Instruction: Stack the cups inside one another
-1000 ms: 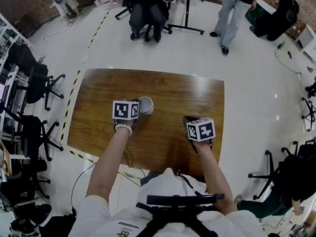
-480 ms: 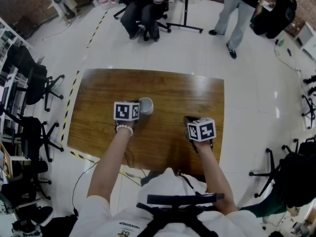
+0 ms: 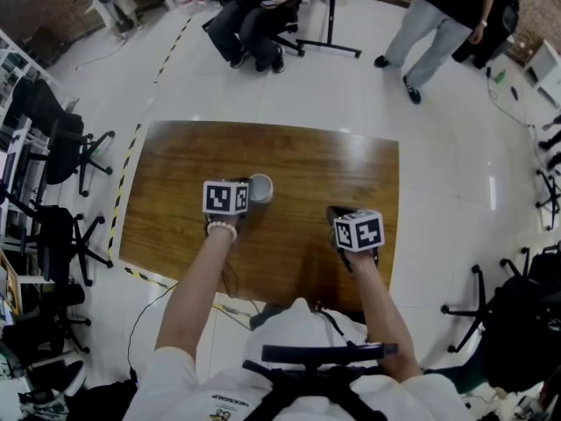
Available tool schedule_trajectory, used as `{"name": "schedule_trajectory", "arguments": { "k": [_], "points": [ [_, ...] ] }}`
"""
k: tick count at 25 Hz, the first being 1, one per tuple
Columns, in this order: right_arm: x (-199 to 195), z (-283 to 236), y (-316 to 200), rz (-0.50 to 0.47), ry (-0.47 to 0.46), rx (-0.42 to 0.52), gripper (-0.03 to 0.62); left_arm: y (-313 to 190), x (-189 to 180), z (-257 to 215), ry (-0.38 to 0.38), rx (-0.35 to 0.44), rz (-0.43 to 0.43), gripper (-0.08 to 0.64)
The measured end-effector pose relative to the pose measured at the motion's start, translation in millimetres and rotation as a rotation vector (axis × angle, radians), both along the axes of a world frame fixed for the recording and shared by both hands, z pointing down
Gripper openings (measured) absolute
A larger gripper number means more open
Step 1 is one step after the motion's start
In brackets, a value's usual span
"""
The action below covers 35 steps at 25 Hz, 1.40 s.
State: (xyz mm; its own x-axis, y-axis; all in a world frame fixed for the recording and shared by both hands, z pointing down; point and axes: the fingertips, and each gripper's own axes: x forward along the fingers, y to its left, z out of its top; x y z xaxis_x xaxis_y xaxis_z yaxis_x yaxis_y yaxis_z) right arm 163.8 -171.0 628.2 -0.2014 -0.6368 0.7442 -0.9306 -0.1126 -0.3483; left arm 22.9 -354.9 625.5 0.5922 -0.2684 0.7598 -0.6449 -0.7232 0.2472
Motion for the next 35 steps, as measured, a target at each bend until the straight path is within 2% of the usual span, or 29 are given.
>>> {"name": "schedule_trajectory", "arguments": {
  "k": [1,2,7,14,16,17,18,20,24,27,31,35],
  "points": [
    [0,0,0,0.0,0.0,0.0,0.001,0,0,0,0.0,0.001,0.0,0.039],
    [0,0,0,0.0,-0.001,0.0,0.0,-1,1,1,0.0,0.003,-0.002,0.08],
    [2,1,-1,-0.001,-0.002,0.004,0.0,-5,-3,-7,0.02,0.027,-0.037,0.106],
    [3,-8,2,-0.037,0.001,0.07,0.002,8,-22,-60,0.175,0.138,-0.181,0.104],
    [0,-15,2,-0.054,0.0,0.099,0.002,19,-33,-72,0.198,0.168,-0.226,0.091],
    [-2,-18,2,-0.058,-0.007,0.113,0.002,26,-40,-76,0.199,0.183,-0.246,0.073],
    [-3,-19,4,-0.061,-0.016,0.124,0.002,34,-46,-78,0.198,0.194,-0.265,0.012],
    [-1,-23,8,-0.068,-0.03,0.143,0.0,54,-52,-77,0.197,0.197,-0.299,0.001],
    [11,-38,16,-0.096,-0.061,0.183,0.0,97,-54,-78,0.205,0.183,-0.362,0.0],
    [15,-50,27,-0.12,-0.078,0.231,0.0,135,-47,-81,0.22,0.176,-0.377,0.0],
    [16,-75,39,-0.174,-0.074,0.324,0.0,182,-35,-92,0.195,0.243,-0.377,0.0],
    [10,-94,48,-0.257,-0.086,0.382,0.0,217,-36,-97,0.186,0.289,-0.456,0.0]
  ]
}}
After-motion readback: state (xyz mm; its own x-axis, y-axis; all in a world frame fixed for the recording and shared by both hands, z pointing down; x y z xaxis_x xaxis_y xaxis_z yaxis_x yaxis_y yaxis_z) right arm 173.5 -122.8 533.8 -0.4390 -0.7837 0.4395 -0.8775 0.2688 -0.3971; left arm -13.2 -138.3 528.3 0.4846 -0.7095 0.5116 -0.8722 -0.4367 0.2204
